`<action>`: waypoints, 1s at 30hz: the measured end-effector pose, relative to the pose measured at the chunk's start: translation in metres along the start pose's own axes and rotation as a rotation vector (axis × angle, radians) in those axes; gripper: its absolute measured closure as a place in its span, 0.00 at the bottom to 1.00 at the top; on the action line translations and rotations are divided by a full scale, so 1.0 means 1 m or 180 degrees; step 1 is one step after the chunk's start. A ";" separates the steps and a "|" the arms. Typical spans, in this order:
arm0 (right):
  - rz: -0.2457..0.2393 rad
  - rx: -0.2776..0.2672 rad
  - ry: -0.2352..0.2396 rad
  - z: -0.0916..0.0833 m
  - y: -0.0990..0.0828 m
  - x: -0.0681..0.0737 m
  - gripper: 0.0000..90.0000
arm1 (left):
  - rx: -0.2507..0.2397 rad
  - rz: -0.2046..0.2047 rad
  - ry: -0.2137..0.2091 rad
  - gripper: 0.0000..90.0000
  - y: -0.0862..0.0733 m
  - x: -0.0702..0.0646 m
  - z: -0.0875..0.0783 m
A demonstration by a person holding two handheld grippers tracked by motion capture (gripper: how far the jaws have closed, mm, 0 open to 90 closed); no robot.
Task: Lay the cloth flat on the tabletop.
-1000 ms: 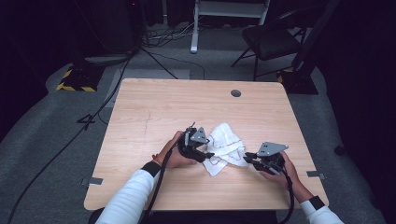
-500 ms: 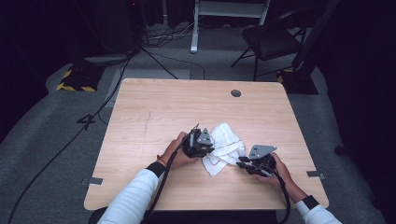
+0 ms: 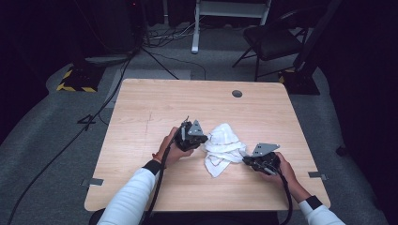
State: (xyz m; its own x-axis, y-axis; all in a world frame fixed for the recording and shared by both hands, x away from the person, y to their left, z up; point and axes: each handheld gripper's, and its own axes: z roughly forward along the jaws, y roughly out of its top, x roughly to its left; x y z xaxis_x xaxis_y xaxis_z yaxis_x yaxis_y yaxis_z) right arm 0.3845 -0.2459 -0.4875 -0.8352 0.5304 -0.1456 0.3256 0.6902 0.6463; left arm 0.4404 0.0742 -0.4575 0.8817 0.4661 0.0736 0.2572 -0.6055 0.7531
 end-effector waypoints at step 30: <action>0.0328 -0.0419 -0.0316 -0.033 0.004 -0.007 0.69 | 0.0339 -0.0030 -0.0070 0.38 -0.027 -0.013 -0.006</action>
State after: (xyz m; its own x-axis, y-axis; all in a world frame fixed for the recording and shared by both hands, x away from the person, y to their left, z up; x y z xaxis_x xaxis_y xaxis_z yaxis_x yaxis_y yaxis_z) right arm 0.3775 -0.2633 -0.4596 -0.7505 0.6453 -0.1426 0.3408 0.5628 0.7531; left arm 0.4196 0.0881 -0.4749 0.8872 0.4584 0.0515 0.3051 -0.6669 0.6798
